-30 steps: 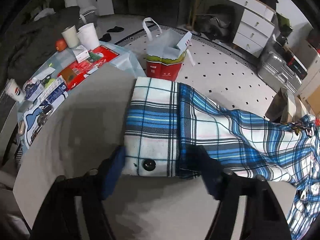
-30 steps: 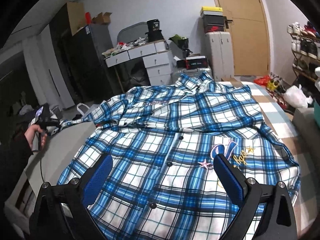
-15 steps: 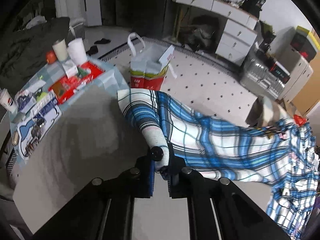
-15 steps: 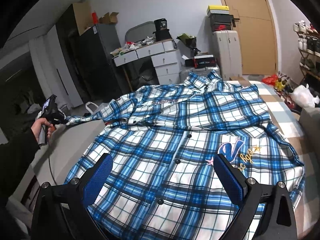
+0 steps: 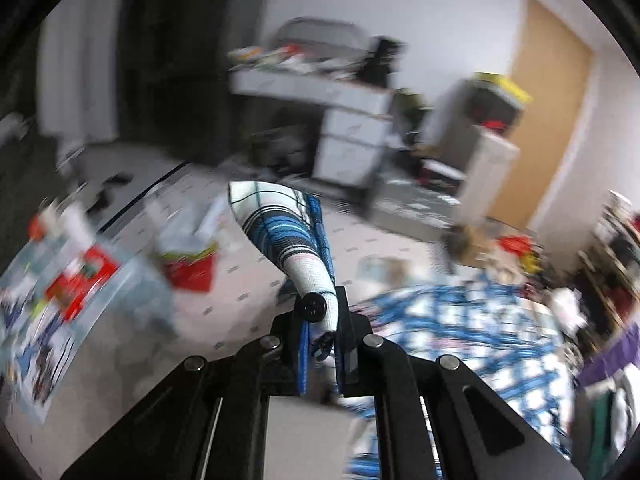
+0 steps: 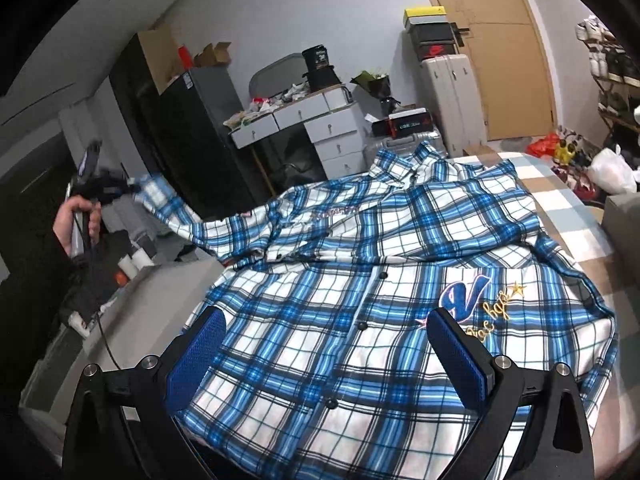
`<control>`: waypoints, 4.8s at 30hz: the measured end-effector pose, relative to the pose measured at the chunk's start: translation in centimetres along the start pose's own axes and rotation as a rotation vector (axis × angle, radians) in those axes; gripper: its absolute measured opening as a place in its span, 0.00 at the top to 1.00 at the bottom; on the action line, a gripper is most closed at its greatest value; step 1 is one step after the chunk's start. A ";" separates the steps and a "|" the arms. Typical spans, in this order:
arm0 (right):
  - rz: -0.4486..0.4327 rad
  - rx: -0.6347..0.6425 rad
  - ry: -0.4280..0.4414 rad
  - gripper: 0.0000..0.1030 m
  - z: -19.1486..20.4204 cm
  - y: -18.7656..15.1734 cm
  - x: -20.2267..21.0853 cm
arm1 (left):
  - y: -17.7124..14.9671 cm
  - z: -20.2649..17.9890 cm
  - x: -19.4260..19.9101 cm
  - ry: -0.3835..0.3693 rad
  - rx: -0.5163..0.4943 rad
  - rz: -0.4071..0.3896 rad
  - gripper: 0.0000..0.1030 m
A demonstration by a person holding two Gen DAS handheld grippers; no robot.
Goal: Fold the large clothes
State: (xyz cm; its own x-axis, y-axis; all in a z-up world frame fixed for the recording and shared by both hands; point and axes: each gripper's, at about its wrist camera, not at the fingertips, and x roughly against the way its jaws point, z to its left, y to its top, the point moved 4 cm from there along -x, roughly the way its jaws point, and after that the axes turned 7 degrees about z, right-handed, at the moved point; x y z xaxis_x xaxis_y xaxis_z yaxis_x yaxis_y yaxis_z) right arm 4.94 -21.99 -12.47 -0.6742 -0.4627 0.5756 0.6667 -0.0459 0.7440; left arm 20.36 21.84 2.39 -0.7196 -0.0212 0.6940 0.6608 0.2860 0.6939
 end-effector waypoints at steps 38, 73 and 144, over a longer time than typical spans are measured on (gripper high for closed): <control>-0.021 -0.552 -0.078 0.01 -14.8 -0.5 3.4 | -17.9 -28.0 -16.9 -0.662 -0.309 0.512 0.24; 0.100 -0.352 -0.104 0.01 -10.8 0.5 -0.9 | -8.6 -20.4 -25.3 -0.362 -0.239 0.508 0.23; 0.082 -0.173 -0.267 0.01 -10.2 0.3 -0.1 | -26.0 -22.6 -9.9 -0.217 -0.245 0.383 0.14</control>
State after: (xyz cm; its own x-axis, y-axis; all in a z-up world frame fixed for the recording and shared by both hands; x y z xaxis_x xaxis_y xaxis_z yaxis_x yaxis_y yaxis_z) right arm 8.48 -31.04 -15.74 -0.6599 -0.2241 0.7171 0.7512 -0.1782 0.6356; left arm 15.11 -7.00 -18.24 -0.4266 0.2480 0.8697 0.8979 0.0009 0.4402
